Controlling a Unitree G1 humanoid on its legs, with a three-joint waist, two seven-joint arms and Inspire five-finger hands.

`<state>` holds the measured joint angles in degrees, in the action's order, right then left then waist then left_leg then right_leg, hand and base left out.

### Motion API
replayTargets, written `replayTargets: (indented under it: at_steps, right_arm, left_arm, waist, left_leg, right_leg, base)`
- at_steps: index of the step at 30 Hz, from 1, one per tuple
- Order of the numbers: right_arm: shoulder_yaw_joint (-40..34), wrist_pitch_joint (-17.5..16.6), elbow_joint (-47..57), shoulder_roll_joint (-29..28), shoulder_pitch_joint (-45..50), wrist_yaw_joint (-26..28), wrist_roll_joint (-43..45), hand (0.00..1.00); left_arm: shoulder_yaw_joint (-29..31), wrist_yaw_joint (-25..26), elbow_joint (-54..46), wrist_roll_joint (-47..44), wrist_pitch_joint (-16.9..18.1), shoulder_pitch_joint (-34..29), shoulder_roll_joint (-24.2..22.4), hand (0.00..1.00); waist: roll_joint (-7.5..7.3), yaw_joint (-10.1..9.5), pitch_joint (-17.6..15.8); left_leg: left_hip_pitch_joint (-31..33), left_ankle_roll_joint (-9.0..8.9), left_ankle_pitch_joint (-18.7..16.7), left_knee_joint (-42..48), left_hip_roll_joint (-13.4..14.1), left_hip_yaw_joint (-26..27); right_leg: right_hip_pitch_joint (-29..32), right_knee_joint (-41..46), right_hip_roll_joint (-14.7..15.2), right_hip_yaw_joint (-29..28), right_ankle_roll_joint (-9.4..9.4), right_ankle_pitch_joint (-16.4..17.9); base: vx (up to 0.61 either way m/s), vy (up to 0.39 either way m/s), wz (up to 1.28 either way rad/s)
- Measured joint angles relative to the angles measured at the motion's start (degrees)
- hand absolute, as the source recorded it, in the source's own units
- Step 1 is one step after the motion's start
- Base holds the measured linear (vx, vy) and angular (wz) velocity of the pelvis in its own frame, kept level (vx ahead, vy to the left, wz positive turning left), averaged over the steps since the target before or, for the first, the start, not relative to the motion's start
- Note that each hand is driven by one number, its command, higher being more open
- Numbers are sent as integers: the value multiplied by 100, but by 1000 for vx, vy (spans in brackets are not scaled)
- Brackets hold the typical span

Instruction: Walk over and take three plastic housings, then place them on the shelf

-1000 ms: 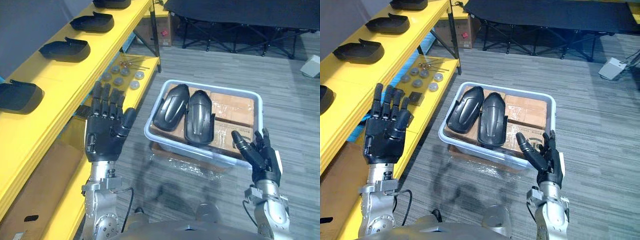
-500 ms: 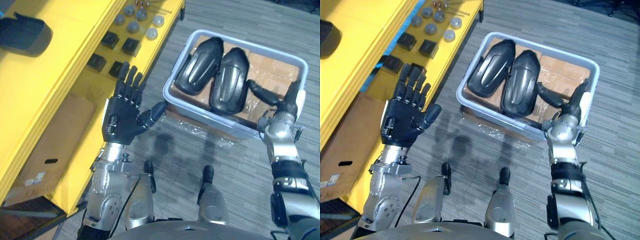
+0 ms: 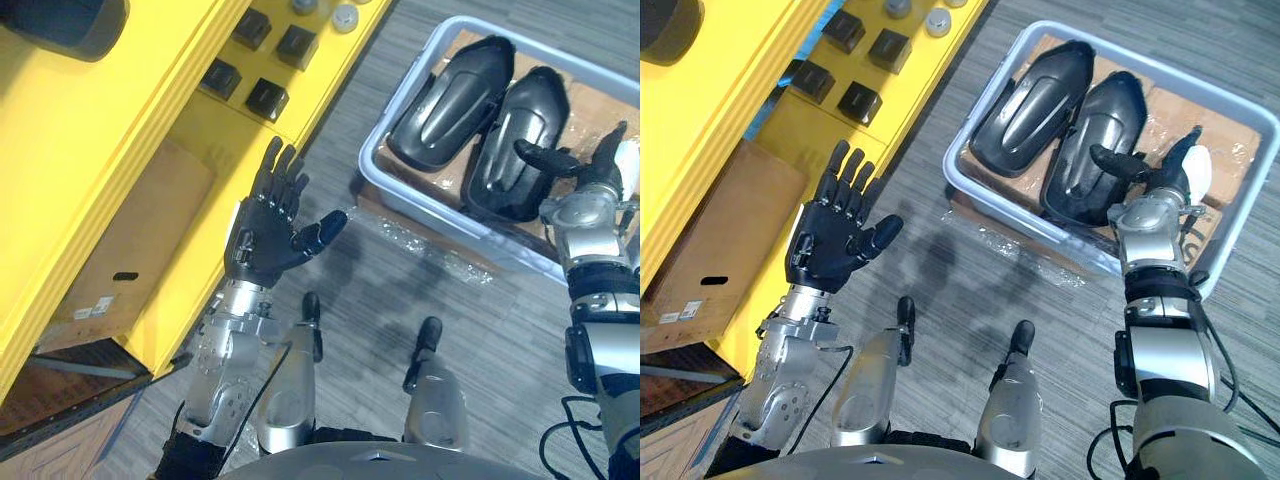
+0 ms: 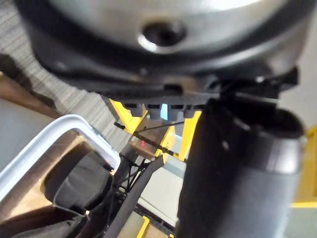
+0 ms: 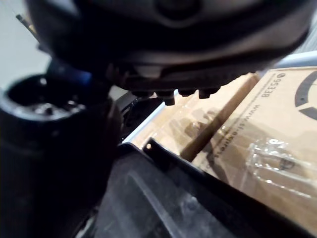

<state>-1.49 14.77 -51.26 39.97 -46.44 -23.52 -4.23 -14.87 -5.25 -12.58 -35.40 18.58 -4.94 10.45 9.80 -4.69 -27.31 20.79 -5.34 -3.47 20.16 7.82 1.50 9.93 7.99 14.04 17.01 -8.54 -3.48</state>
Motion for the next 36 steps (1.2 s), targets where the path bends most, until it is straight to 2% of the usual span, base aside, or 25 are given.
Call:
replayTargets:
  at_steps: [2, 3, 6, 9, 16, 20, 26, 33, 36]
  right_arm:
    - [1, 182, -397, 62, -247, -7, -6, 100]
    - [4, 262, -531, 100, -325, -9, -7, 0]
    - [158, 451, -696, 369, -548, -4, -68, 0]
    - [233, 744, -841, 582, -739, 39, -481, 0]
    - [324, 1009, -1001, 804, -745, -127, -983, 0]
    - [346, 990, -1188, 995, -836, -50, -1117, 0]
    - [367, 932, -1194, 958, -794, 169, -1194, 0]
    - [446, 499, -841, 885, -200, 7, -1532, 0]
    - [443, 426, -621, 760, 10, -55, -1563, 0]
  left_arm:
    - [-8, 3, 144, -3, 10, 10, -15, 100]
    - [-12, 7, 204, -3, 10, 33, -43, 100]
    - [-99, 87, 388, -16, 11, 146, -70, 100]
    - [-126, 193, 446, -16, 12, 153, -117, 100]
    - [-132, 327, 569, -24, 15, 213, -116, 100]
    - [-129, 336, 575, -33, 15, 214, -117, 100]
    - [-106, 258, 576, -71, 14, 227, -116, 100]
    - [206, 141, 573, -100, 14, 13, -100, 100]
    - [308, 58, 543, -101, 14, -177, -88, 100]
  waist:
    - [43, -25, -19]
    - [64, -38, -30]
    - [162, -146, -77]
    - [186, -179, -83]
    - [224, -230, -94]
    - [233, -274, -87]
    - [237, -270, -85]
    - [221, -261, -95]
    - [180, -226, -123]
  left_leg:
    - [124, 17, 24, 46, -34, 3]
    - [171, 18, 24, 80, -38, 0]
    - [296, 32, 33, 171, -48, 6]
    - [400, 51, 106, 169, -95, -17]
    - [443, 10, 228, 8, -143, -58]
    - [484, 15, 370, -134, -148, -107]
    - [482, 7, 363, -81, -145, -154]
    - [468, -28, 329, 22, -53, -215]
    - [321, -40, 322, 2, 2, -222]
  right_leg:
    - [159, 127, 52, 4, 11, 17]
    - [203, 161, 65, 11, 12, 19]
    - [365, 325, 110, 20, 31, 55]
    - [522, 512, 181, 72, 30, 138]
    - [660, 660, 258, 153, 70, 200]
    - [778, 719, 265, 174, 87, 211]
    - [752, 815, 279, 284, 108, 255]
    - [665, 881, 192, 365, 157, 330]
    - [516, 851, 129, 367, 158, 331]
  base:
    - [-49, 28, 0]
    - [-40, 24, -1]
    - [-66, 24, -3]
    - [-79, 3, 7]
    - [-51, -2, 6]
    - [-2, -23, 2]
    - [6, -4, 4]
    - [-38, -8, 2]
    - [-1, -7, -1]
